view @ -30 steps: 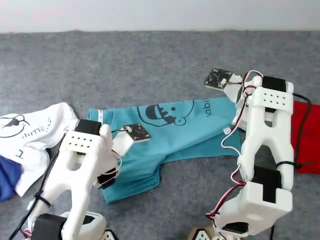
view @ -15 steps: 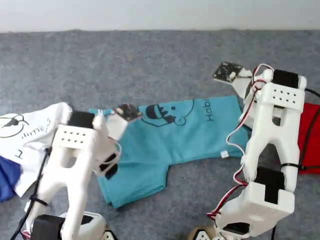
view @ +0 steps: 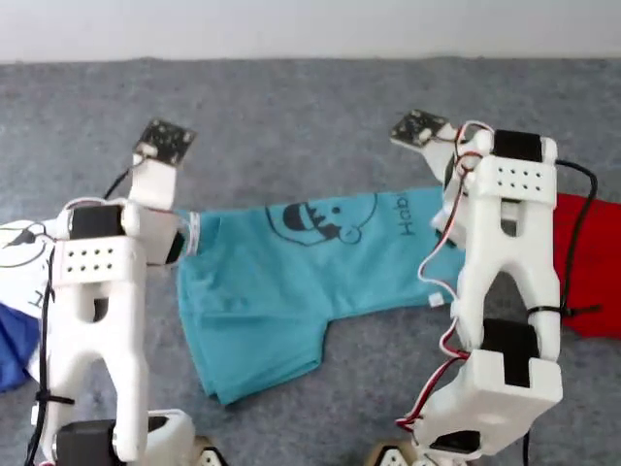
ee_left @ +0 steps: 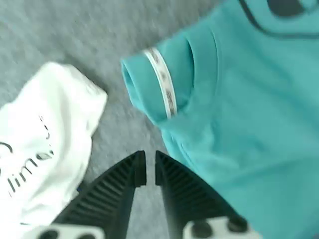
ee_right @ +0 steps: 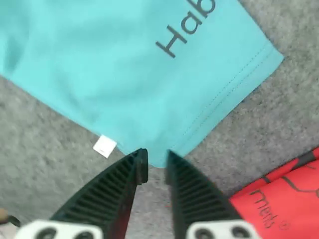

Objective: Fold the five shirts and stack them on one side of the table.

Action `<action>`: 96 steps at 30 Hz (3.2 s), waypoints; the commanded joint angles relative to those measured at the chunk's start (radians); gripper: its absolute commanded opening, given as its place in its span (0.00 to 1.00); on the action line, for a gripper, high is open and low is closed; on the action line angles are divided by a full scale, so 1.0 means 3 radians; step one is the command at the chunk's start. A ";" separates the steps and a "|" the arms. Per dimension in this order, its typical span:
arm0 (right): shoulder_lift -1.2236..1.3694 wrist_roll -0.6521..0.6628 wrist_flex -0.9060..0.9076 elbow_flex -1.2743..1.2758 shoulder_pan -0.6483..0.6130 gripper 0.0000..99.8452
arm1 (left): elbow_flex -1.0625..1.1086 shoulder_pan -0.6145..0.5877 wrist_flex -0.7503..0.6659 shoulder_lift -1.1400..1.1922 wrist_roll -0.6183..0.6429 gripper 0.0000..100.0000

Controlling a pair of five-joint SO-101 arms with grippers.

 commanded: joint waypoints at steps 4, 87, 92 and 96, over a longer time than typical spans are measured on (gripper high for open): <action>-0.0043 -0.0358 0.0320 -0.0159 0.0003 0.03 | -0.0064 0.0128 -0.0230 0.0450 0.0123 0.04; -0.0008 -0.0563 0.0586 -0.0148 -0.0023 0.03 | -0.3434 0.0031 0.0854 0.3381 -0.0056 0.01; -0.0008 -0.0563 0.0611 -0.0148 -0.0023 0.04 | -0.3434 0.0138 0.1054 0.3381 -0.0061 0.03; -0.0008 -0.0563 0.0616 -0.0148 -0.0023 0.04 | -0.3424 0.0159 0.1258 0.3350 -0.0066 0.11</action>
